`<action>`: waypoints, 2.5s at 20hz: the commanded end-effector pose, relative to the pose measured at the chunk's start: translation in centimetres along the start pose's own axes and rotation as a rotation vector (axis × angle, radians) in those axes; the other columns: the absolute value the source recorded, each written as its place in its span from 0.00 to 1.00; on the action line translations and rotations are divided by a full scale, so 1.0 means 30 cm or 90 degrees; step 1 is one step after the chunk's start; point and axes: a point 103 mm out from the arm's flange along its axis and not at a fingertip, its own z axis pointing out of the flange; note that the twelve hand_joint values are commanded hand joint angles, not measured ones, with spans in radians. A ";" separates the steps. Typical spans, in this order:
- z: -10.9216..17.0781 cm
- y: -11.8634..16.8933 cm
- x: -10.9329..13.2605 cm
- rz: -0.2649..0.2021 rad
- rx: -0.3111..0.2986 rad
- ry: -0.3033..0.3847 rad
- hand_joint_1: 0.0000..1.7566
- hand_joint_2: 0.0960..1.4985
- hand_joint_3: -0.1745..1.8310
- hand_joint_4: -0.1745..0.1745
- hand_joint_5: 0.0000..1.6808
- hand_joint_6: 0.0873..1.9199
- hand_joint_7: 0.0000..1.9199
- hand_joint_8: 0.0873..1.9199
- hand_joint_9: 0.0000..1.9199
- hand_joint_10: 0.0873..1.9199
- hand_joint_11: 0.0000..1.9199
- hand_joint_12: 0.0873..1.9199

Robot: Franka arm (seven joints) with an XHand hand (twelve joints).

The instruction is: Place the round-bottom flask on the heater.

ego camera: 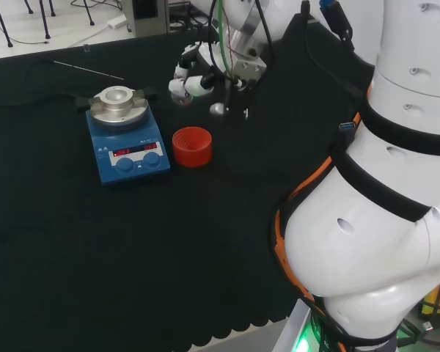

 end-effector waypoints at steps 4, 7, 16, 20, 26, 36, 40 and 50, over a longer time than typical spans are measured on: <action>-0.013 0.128 0.081 -0.024 0.011 0.000 0.58 0.68 0.14 1.00 0.59 0.51 0.16 0.26 0.26 0.29 0.03 0.68; -0.004 0.162 0.119 -0.035 0.015 -0.001 0.58 0.68 0.15 1.00 0.59 0.51 0.16 0.26 0.26 0.29 0.03 0.68; 0.038 0.226 0.240 -0.073 0.033 0.001 0.58 0.63 0.22 1.00 0.59 0.51 0.16 0.26 0.25 0.30 0.03 0.68; 0.055 0.245 0.275 -0.086 0.039 0.003 0.58 0.57 0.31 1.00 0.59 0.53 0.16 0.26 0.25 0.30 0.03 0.68; 0.088 0.287 0.318 -0.096 0.054 -0.008 0.58 0.56 0.32 1.00 0.59 0.54 0.16 0.26 0.25 0.30 0.03 0.68; 0.121 0.363 0.346 -0.108 0.067 -0.016 0.58 0.56 0.33 1.00 0.60 0.54 0.16 0.26 0.25 0.30 0.03 0.69; 0.139 0.385 0.354 -0.109 0.078 -0.023 0.58 0.55 0.33 1.00 0.60 0.53 0.16 0.26 0.25 0.30 0.03 0.69; 0.182 0.412 0.333 -0.102 0.094 -0.033 0.59 0.55 0.33 1.00 0.60 0.53 0.16 0.26 0.25 0.30 0.03 0.69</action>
